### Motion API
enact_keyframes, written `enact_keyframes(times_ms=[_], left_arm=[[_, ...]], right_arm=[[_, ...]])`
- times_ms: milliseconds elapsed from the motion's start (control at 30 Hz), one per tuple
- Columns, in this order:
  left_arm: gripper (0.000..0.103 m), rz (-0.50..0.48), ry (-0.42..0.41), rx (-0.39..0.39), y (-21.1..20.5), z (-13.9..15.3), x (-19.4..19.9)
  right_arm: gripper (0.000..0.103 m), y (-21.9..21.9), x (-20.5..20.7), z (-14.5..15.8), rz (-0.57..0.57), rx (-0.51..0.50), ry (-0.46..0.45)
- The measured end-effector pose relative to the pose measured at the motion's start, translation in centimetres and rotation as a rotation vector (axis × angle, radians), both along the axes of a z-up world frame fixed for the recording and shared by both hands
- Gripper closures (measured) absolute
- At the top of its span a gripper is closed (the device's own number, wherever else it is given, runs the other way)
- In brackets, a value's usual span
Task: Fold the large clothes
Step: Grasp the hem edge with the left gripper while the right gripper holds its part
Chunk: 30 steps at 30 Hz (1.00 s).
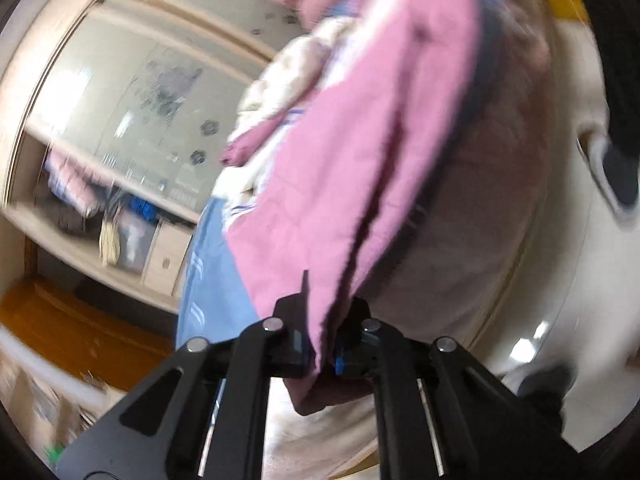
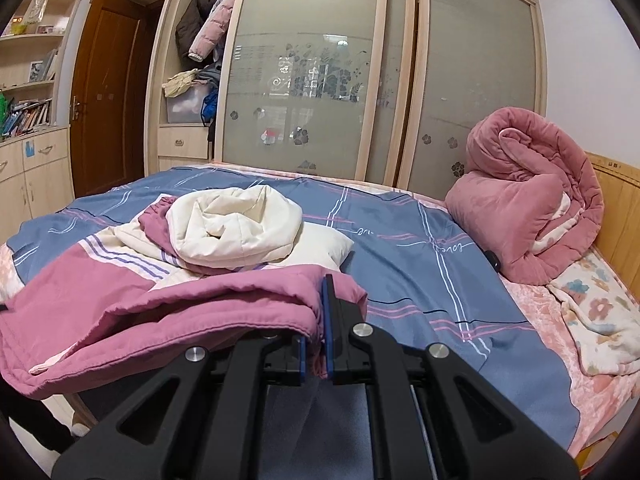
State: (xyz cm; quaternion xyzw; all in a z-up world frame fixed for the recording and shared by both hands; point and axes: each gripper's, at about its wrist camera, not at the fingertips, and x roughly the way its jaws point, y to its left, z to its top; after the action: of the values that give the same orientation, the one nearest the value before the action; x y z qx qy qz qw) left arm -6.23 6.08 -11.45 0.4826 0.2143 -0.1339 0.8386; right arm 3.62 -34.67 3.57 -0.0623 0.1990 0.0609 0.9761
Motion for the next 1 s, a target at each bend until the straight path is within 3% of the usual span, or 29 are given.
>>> enact_keyframes(times_ms=[100, 233, 400, 733, 1000], left_arm=[[0.096, 0.048, 0.002, -0.126, 0.2, 2.6, 0.6], [0.097, 0.090, -0.026, -0.255, 0.4, 5.8, 1.4], [0.096, 0.158, -0.018, -0.434, 0.6, 8.2, 2.9], [0.096, 0.239, -0.073, -0.494, 0.7, 9.8, 6.2], [0.096, 0.289, -0.032, -0.567, 0.8, 11.5, 10.1]], right_arm=[[0.097, -0.4, -0.3, -0.3, 0.000, 0.025, 0.013], [0.096, -1.5, -0.4, -0.6, 0.007, 0.131, 0.054], [0.096, -1.6, -0.7, -0.7, -0.004, 0.131, 0.050], [0.096, -3.1, -0.2, -1.3, -0.034, 0.188, 0.044], [0.097, -3.6, 1.0, -1.6, -0.060, 0.252, 0.041]])
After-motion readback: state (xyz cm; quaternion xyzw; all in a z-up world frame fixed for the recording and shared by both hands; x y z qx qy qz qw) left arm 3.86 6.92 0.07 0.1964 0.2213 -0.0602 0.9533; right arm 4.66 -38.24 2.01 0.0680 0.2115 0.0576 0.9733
